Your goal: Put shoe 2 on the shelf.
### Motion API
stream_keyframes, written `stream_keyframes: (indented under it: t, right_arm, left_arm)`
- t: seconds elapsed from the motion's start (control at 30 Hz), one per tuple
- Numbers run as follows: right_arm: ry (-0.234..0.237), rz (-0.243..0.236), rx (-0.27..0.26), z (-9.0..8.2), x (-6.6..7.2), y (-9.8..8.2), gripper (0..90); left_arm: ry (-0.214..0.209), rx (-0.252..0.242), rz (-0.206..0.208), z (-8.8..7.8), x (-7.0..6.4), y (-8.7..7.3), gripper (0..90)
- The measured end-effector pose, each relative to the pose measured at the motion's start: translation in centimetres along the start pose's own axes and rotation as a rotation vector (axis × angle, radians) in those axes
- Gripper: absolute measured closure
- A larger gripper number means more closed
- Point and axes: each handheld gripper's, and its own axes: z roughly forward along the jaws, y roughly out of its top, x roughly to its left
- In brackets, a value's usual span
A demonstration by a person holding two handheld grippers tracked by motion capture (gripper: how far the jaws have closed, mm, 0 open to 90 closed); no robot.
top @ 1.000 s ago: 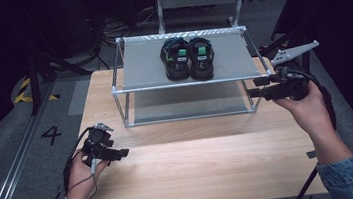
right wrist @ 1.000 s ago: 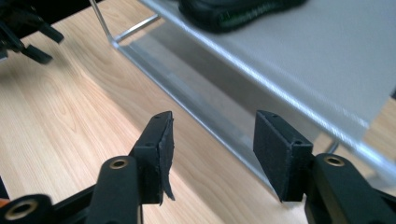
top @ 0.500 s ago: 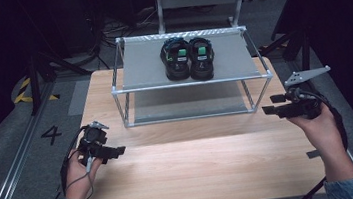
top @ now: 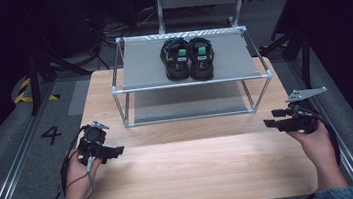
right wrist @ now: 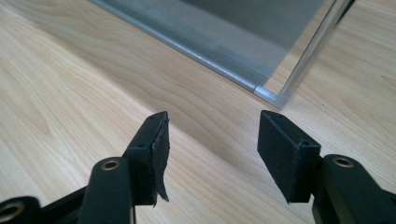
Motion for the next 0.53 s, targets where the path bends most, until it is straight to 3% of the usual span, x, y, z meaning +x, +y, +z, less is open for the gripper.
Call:
stream_keyframes:
  t: [0.33, 0.53]
  right_arm:
    - [-0.031, 0.041, 0.033, 1.0, -0.8, -1.5, 43.2]
    - [-0.037, 0.041, 0.015, 0.8, -0.8, -1.6, 42.4]
  left_arm:
    - [0.017, 0.004, 0.0, 0.0, 0.1, -0.1, 16.5]
    - [0.021, 0.003, 0.0, 0.0, 0.1, -0.1, 16.6]
